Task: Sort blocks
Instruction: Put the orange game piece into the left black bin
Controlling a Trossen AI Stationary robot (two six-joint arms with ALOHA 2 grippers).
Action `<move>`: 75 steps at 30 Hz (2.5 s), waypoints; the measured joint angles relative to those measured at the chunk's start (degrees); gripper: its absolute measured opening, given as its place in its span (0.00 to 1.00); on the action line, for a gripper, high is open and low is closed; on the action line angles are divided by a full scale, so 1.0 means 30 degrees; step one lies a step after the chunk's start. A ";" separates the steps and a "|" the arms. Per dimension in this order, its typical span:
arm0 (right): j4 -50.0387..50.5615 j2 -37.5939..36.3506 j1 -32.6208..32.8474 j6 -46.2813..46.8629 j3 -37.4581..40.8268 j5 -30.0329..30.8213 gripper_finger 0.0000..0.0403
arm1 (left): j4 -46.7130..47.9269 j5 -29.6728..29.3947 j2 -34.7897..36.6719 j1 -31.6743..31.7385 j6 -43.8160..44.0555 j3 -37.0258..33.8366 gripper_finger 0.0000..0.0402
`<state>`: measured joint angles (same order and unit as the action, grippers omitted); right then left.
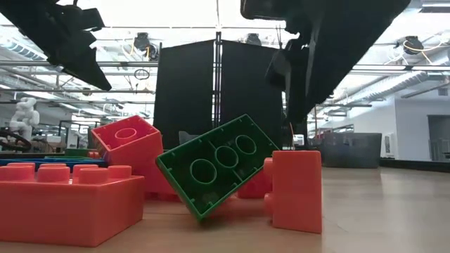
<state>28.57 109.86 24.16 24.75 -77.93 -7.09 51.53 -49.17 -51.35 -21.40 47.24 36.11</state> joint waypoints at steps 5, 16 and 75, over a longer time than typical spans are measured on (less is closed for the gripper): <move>0.0711 -0.0015 -0.0030 -0.0068 -0.0022 0.0918 0.55 | -0.0007 -0.0205 0.0001 0.0004 0.0008 0.0004 0.40; 0.0385 0.0777 -0.0357 -0.1042 -0.0022 0.0654 0.52 | -0.0014 -0.0205 -0.0007 0.0003 0.0154 0.0004 0.40; 0.4231 -0.2808 -0.2999 0.0531 0.1457 0.6838 0.00 | 0.0145 -0.0241 -0.0014 0.0004 0.0008 0.0004 0.40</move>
<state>41.26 101.44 15.17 26.34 -73.56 13.42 51.96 -49.89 -51.40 -21.39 47.27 36.12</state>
